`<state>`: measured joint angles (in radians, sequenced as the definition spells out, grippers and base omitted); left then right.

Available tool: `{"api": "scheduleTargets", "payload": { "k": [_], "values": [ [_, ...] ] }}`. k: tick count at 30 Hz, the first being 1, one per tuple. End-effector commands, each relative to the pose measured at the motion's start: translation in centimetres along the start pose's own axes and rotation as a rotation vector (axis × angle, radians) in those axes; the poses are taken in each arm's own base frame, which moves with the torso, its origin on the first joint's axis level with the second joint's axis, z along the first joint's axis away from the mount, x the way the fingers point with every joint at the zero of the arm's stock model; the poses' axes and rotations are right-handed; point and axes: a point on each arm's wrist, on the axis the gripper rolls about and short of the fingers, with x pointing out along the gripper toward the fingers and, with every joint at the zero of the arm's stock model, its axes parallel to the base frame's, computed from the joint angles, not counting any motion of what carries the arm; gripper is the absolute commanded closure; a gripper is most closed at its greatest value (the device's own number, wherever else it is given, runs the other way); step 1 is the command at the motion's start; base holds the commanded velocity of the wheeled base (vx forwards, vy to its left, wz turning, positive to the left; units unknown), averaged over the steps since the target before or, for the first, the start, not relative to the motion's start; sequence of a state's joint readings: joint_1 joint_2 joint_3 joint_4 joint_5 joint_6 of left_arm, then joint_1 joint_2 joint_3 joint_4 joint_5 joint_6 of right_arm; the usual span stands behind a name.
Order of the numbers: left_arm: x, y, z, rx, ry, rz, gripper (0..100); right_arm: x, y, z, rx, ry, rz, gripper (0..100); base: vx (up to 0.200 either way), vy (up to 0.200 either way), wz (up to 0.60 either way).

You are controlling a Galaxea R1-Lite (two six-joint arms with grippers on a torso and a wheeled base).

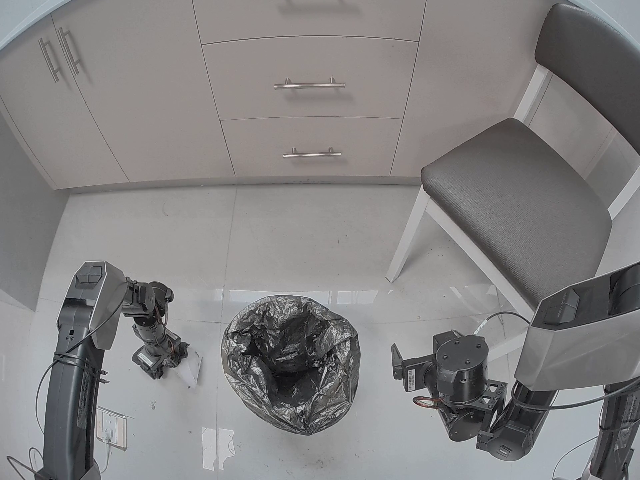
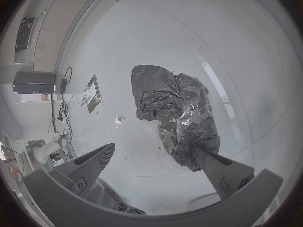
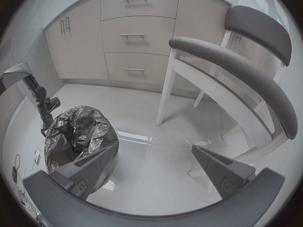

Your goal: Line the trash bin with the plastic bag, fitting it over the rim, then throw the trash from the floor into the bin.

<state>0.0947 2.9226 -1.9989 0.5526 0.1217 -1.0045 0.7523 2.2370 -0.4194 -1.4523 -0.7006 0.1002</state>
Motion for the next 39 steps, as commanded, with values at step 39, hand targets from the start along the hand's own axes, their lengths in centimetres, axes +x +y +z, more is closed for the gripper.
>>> {"api": "scheduleTargets", "payload": {
  "k": [39],
  "values": [
    [3.2, 0.0, 0.7, -0.056, 0.111, -0.182, 0, 0.3, -0.1, -0.4, -0.003, 0.007, -0.004, 0, 0.0, 0.0, 0.0]
  ]
}}
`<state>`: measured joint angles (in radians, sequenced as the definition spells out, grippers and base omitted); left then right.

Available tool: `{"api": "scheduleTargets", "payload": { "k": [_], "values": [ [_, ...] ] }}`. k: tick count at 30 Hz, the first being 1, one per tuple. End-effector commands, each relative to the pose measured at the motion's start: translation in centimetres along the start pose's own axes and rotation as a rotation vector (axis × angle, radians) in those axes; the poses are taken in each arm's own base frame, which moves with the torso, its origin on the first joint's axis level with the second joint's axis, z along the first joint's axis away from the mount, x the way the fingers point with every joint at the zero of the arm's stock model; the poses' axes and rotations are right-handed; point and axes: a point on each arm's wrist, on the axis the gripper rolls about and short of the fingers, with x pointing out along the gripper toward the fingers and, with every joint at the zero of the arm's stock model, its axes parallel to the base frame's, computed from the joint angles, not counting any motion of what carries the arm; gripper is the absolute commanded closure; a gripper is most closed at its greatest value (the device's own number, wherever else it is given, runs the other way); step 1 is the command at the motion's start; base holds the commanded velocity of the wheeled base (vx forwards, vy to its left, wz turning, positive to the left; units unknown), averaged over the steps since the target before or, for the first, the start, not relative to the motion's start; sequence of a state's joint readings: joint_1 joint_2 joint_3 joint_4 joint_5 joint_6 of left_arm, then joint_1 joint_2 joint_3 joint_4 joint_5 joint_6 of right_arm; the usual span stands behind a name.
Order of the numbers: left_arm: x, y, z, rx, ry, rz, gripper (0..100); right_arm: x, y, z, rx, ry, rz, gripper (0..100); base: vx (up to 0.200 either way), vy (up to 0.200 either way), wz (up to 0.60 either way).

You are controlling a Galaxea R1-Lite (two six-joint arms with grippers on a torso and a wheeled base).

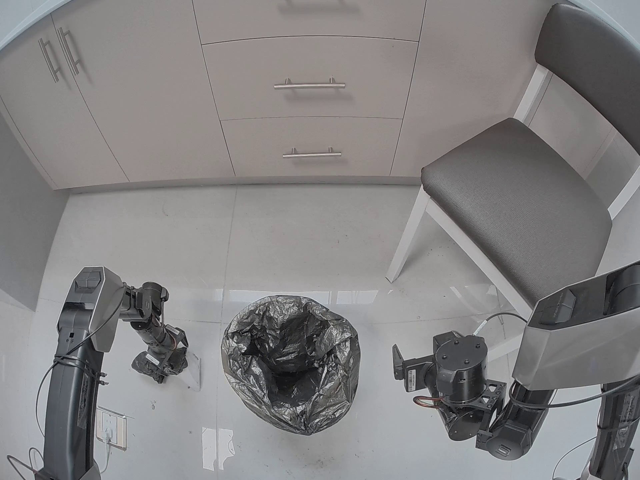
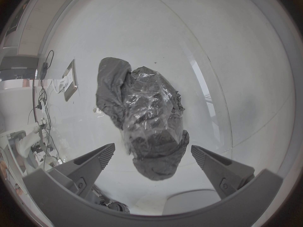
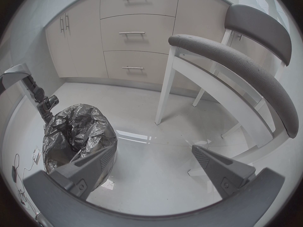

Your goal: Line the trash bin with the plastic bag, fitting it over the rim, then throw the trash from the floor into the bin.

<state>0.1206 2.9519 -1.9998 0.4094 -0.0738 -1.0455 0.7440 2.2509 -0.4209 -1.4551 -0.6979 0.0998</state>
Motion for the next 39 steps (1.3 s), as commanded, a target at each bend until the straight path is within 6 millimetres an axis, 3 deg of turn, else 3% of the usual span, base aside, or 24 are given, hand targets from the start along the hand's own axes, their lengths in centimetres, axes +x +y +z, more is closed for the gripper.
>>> {"api": "scheduleTargets", "payload": {
  "k": [1, 16, 17, 31, 39],
  "values": [
    [2.4, 1.0, 0.0, 0.022, 0.001, 0.005, 0, 0.0, 0.0, 0.0, 0.005, -0.01, 0.004, 0, 0.0, 0.0, 0.0],
    [2.7, 1.2, 0.1, 0.036, 0.042, -0.026, 0, 0.1, 0.1, -0.3, 0.002, -0.013, 0.004, 0, 0.0, 0.0, 0.0],
    [2.7, 1.2, 0.1, 0.036, 0.042, -0.026, 100, 0.1, 0.1, -0.3, 0.002, -0.013, 0.004, 0, 0.0, 0.0, 0.0],
    [2.1, 0.9, 0.2, 0.036, 0.034, -0.027, 100, 0.1, 0.1, -0.2, 0.003, -0.014, 0.004, 0, 0.0, 0.0, 0.0],
    [-2.9, -1.3, 0.6, 0.051, 0.016, -0.083, 100, 0.1, 0.0, -0.2, 0.004, -0.016, 0.003, 0, 0.0, 0.0, 0.0]
  ]
}}
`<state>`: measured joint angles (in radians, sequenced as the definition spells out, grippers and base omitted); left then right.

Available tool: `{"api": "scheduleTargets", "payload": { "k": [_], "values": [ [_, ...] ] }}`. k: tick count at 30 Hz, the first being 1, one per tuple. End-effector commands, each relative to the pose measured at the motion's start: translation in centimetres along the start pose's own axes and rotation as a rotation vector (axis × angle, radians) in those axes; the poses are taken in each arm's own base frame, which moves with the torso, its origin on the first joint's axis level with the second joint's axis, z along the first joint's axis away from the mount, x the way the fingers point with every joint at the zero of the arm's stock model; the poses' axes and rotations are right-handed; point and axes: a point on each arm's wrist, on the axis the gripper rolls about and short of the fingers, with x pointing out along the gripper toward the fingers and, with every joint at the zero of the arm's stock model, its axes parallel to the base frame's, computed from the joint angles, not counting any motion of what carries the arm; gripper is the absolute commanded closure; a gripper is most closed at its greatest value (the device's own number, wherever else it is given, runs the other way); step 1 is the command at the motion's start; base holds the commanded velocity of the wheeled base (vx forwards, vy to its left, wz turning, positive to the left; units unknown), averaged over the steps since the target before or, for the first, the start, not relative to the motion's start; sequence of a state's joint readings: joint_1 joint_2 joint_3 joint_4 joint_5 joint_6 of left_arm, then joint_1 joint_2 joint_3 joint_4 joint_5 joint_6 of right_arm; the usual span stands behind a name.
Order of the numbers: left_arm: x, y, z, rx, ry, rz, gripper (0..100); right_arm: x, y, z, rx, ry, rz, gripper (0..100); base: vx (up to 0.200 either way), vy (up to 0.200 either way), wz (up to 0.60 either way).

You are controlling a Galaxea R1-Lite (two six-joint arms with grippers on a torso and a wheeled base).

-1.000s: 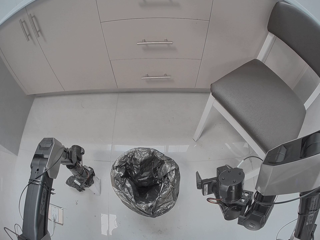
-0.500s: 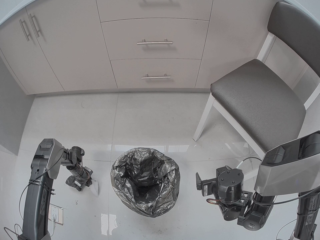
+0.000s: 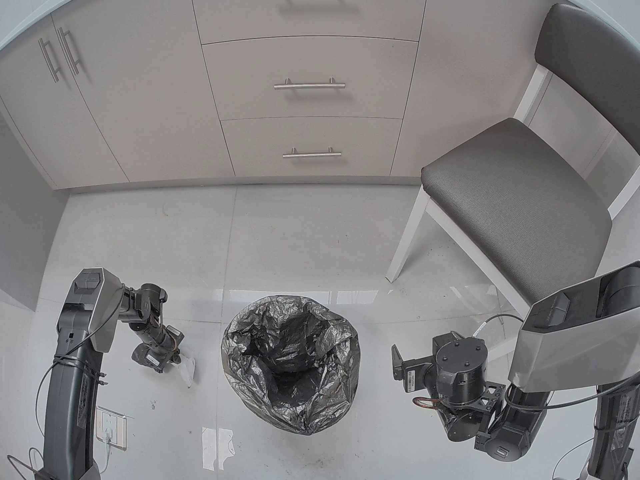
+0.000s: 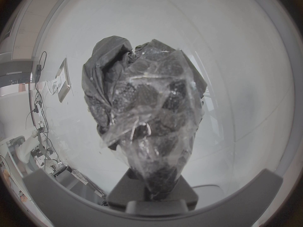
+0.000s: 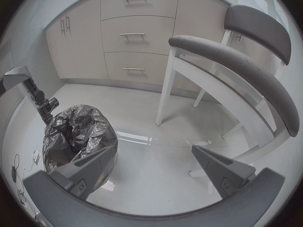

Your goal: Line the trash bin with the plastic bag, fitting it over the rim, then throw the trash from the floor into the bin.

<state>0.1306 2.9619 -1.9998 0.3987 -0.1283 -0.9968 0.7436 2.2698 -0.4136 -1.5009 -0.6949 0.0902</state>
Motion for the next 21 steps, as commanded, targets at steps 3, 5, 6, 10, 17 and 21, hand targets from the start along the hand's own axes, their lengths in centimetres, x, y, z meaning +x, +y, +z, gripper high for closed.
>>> {"api": "scheduleTargets", "payload": {
  "k": [3, 5, 6, 10, 17, 21],
  "values": [
    [-6.2, -2.9, 0.3, 0.023, -0.039, -0.094, 100, 0.0, 0.0, 0.1, -0.005, -0.001, -0.003, 0, 0.0, 0.0, 0.0],
    [-8.0, -3.4, 0.2, 0.028, -0.015, -0.122, 100, 0.0, 0.0, 0.1, -0.008, -0.001, -0.004, 0, 0.0, 0.0, 0.0],
    [-8.0, -3.4, 0.2, 0.028, -0.015, -0.122, 100, 0.0, 0.0, 0.1, -0.008, -0.001, -0.004, 0, 0.0, 0.0, 0.0],
    [-13.8, -4.8, -0.8, 0.05, 0.084, -0.209, 100, -0.1, 0.1, 0.2, -0.01, -0.007, -0.001, 0, 0.0, 0.0, 0.0],
    [-21.8, -7.2, -4.3, 0.15, 0.214, -0.386, 100, -0.4, -0.1, 0.8, -0.019, -0.022, -0.001, 0, 0.0, 0.0, 0.0],
    [-25.2, -8.6, -8.3, 0.241, 0.269, -0.435, 100, -0.9, -0.1, 1.4, -0.018, -0.036, 0.007, 0, 0.0, 0.0, 0.0]
  ]
}}
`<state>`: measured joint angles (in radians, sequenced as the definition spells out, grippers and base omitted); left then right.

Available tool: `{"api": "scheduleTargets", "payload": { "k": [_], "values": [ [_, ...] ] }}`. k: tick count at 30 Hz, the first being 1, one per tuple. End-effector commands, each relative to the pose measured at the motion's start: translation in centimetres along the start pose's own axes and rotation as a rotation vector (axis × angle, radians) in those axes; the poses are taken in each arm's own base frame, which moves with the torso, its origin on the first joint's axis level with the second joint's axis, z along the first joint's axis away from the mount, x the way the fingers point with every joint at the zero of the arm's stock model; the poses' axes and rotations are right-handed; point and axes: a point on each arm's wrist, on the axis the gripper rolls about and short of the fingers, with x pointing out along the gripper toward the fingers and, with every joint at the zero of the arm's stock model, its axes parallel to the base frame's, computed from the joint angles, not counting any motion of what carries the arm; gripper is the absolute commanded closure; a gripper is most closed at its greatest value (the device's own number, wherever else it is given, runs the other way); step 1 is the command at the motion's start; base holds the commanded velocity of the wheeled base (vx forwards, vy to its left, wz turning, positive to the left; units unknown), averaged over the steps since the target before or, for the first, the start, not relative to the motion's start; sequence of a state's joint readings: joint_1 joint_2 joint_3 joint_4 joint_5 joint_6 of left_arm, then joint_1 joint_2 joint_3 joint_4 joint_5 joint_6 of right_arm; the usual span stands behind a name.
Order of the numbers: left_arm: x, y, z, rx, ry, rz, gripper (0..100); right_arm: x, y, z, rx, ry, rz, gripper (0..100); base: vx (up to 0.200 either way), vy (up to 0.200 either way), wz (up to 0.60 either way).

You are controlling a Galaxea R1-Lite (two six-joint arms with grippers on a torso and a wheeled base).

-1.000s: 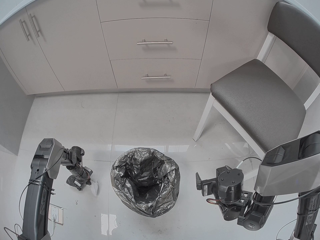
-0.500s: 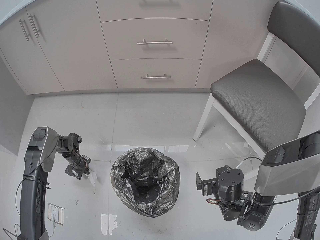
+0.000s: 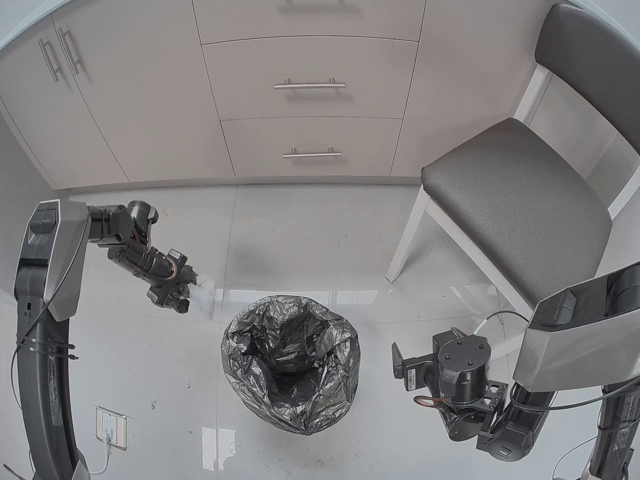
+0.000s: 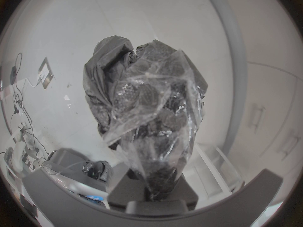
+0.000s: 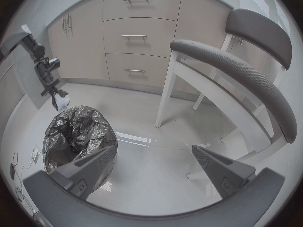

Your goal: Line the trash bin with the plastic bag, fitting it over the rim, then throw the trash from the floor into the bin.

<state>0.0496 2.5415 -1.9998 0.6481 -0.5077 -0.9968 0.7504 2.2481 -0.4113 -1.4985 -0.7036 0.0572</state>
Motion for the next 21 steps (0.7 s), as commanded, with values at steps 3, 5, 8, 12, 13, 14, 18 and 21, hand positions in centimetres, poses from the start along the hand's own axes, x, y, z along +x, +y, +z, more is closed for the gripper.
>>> {"api": "scheduleTargets", "payload": {
  "k": [3, 5, 8, 12, 13, 14, 18, 21],
  "values": [
    [-4.4, -5.5, -7.2, 0.166, 0.038, -0.096, 100, -0.6, -0.1, 0.9, 0.008, -0.024, 0.009, 0, 0.0, 0.0, 0.0],
    [-4.8, -6.6, -9.5, 0.213, 0.056, -0.109, 100, -0.7, -0.1, 1.0, 0.01, -0.027, 0.009, 0, 0.0, 0.0, 0.0],
    [-5.5, -7.5, -12.1, 0.256, 0.085, -0.106, 100, -0.7, -0.2, 1.3, 0.016, -0.034, 0.01, 0, 0.0, 0.0, 0.0],
    [-5.9, -8.4, -15.3, 0.319, 0.124, -0.102, 100, -0.8, -0.2, 1.4, 0.019, -0.037, 0.01, 0, 0.0, 0.0, 0.0],
    [-5.9, -8.5, -15.9, 0.33, 0.134, -0.096, 100, -0.8, -0.3, 1.4, 0.018, -0.036, 0.01, 0, 0.0, 0.0, 0.0],
    [-5.8, -8.5, -16.5, 0.337, 0.145, -0.087, 100, -0.8, -0.3, 1.4, 0.016, -0.036, 0.01, 0, 0.0, 0.0, 0.0],
    [-5.2, -8.3, -19.5, 0.39, 0.216, -0.012, 100, -0.8, -0.2, 1.4, 0.018, -0.038, 0.011, 0, 0.0, 0.0, 0.0],
    [-4.6, -8.0, -21.4, 0.411, 0.262, 0.047, 100, -0.8, -0.3, 1.5, 0.019, -0.039, 0.012, 0, 0.0, 0.0, 0.0]
  ]
}}
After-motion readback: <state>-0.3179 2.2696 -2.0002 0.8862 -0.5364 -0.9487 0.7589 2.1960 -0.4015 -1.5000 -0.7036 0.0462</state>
